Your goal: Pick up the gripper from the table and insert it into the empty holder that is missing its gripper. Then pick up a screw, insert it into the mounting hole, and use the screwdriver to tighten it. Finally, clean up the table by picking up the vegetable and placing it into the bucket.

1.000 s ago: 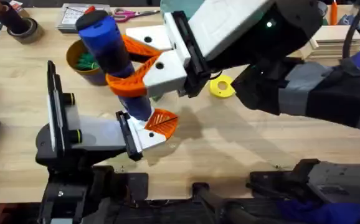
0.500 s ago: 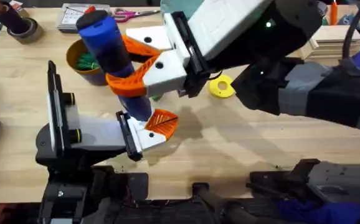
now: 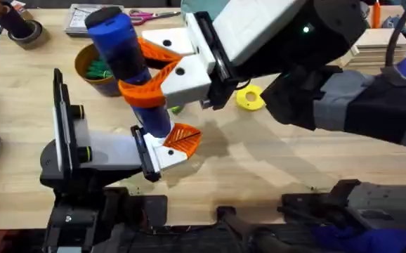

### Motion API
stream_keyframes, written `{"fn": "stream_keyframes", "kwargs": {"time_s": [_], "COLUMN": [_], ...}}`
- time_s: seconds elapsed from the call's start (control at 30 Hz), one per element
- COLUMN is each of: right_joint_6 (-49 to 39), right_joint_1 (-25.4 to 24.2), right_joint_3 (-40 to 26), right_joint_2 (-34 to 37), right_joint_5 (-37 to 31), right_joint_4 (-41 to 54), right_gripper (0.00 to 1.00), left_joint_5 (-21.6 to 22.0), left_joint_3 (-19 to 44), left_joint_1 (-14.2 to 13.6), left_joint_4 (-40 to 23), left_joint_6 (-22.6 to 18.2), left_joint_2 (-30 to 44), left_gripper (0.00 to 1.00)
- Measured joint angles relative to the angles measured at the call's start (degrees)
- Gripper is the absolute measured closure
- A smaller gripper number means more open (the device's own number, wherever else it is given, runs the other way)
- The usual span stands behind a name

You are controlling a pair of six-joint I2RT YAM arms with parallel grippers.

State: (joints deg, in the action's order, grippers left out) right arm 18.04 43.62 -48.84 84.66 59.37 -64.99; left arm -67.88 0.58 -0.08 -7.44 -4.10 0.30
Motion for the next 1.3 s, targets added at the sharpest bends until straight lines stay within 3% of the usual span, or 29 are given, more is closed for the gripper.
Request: {"fn": "stream_keyframes", "kwargs": {"time_s": [0.5,0.87,1.3], "right_joint_6": [-0.55,-0.89,-3.15], "right_joint_1": [0.72,-0.96,-0.94], "right_joint_3": [0.23,-9.92,-10.56], "right_joint_2": [0.0,0.0,0.0], "right_joint_5": [0.76,5.69,6.78], "right_joint_4": [-4.43,5.86,8.2], "right_gripper": [0.975,0.975,0.975], "left_joint_5": [0.0,0.0,0.0], "left_joint_3": [0.01,0.0,0.0], "left_joint_1": [0.0,0.0,0.0], "left_joint_4": [0.0,0.0,0.0], "left_joint_6": [0.0,-0.02,-0.02], "left_joint_2": [0.02,0.02,0.0], "left_gripper": [0.993,0.993,0.993]}}
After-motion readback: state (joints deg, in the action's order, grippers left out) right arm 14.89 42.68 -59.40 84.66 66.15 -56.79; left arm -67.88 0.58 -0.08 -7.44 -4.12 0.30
